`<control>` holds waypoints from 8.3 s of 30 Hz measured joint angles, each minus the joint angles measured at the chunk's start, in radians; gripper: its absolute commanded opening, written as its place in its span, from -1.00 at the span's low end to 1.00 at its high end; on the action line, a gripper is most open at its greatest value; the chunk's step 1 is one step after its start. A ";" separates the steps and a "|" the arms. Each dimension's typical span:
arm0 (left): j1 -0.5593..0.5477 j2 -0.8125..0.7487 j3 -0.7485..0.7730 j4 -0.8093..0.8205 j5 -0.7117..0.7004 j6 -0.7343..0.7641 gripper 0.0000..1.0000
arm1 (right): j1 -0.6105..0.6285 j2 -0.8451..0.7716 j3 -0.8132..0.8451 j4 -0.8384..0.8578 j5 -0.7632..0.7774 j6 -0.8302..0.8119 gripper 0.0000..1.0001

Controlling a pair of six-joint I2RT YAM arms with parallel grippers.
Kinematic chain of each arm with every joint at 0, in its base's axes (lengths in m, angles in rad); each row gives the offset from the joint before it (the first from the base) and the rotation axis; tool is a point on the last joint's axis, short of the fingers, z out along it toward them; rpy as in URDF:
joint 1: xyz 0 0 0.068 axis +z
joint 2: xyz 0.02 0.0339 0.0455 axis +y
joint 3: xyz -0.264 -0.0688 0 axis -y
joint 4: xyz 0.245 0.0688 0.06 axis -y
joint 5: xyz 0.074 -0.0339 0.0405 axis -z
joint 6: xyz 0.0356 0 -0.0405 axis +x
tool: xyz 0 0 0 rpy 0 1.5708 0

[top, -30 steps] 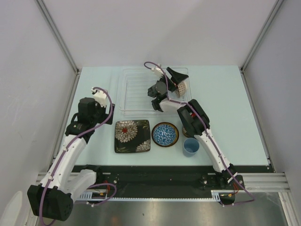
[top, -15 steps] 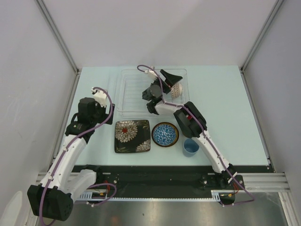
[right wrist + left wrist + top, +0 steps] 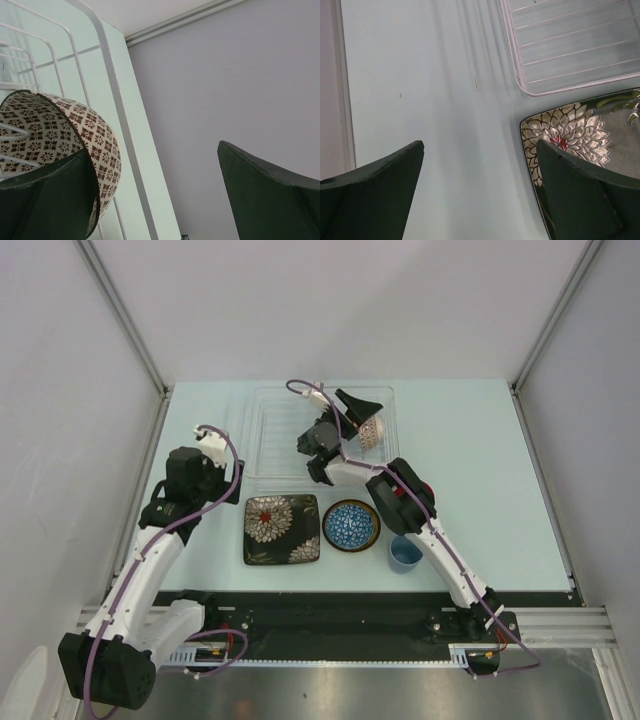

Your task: Load the mixed dishes into the dish rack

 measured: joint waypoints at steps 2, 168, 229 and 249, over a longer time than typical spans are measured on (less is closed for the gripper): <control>0.000 0.000 -0.006 0.010 0.000 0.000 0.99 | 0.003 -0.004 -0.009 0.000 0.000 0.001 1.00; 0.131 0.071 0.089 -0.058 0.280 -0.020 0.99 | -0.013 -0.460 -0.034 -2.572 -0.481 2.443 -1.00; 0.191 -0.096 -0.287 -0.164 0.293 0.583 0.99 | 0.223 -0.883 -0.807 -1.630 -1.599 2.395 -0.11; 0.191 0.025 -0.286 -0.083 0.320 0.591 0.99 | 0.138 -0.761 -0.807 -1.518 -1.597 2.358 -0.11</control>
